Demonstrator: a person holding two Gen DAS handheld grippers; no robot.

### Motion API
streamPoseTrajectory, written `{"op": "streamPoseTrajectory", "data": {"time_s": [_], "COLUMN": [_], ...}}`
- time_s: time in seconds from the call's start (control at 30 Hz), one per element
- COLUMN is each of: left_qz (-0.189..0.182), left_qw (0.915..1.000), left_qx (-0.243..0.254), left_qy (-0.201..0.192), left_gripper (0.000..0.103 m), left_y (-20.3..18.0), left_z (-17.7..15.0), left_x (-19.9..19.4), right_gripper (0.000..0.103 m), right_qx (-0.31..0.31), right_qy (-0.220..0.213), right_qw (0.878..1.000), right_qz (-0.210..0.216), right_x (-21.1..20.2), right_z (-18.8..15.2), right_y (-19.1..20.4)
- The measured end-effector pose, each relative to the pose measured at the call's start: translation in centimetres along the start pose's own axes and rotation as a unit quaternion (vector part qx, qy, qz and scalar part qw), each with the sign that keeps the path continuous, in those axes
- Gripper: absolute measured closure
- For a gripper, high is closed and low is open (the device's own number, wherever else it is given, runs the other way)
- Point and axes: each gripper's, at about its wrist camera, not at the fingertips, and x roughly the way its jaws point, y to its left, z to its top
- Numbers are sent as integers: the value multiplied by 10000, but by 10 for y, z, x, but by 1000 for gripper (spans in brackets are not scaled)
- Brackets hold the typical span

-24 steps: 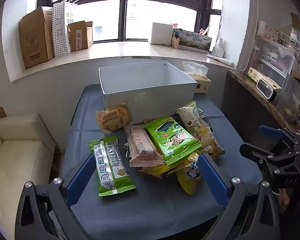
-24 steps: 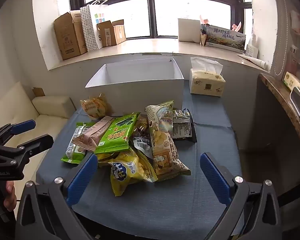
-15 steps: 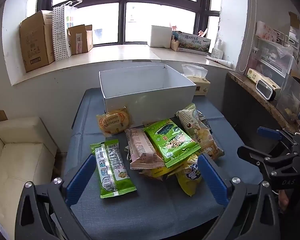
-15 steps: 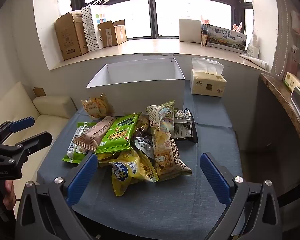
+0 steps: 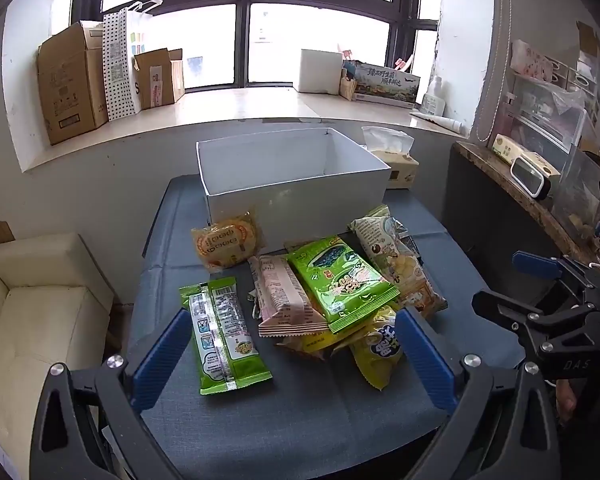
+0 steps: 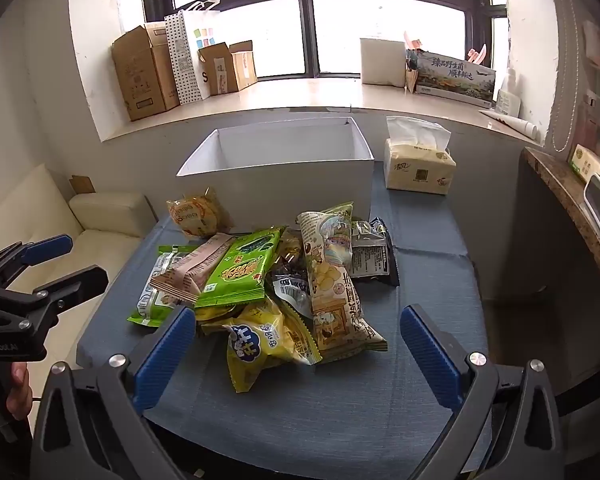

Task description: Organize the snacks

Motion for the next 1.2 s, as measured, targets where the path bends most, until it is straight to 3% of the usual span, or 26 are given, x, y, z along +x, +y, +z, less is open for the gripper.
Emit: {"op": "streamPoseTrajectory", "data": {"time_s": [1.2], "left_qz": [-38], "left_qw": [10000], "left_qx": [10], "left_qy": [54], "left_gripper": [0], "left_y": [-1], "left_z": [-1], "left_x": [1], "right_gripper": [0], "right_qx": [-7], "right_qy": [8], "right_qw": [10000], "right_qz": [36], "right_x": [0], "right_z": [-1], "right_y": [0]}}
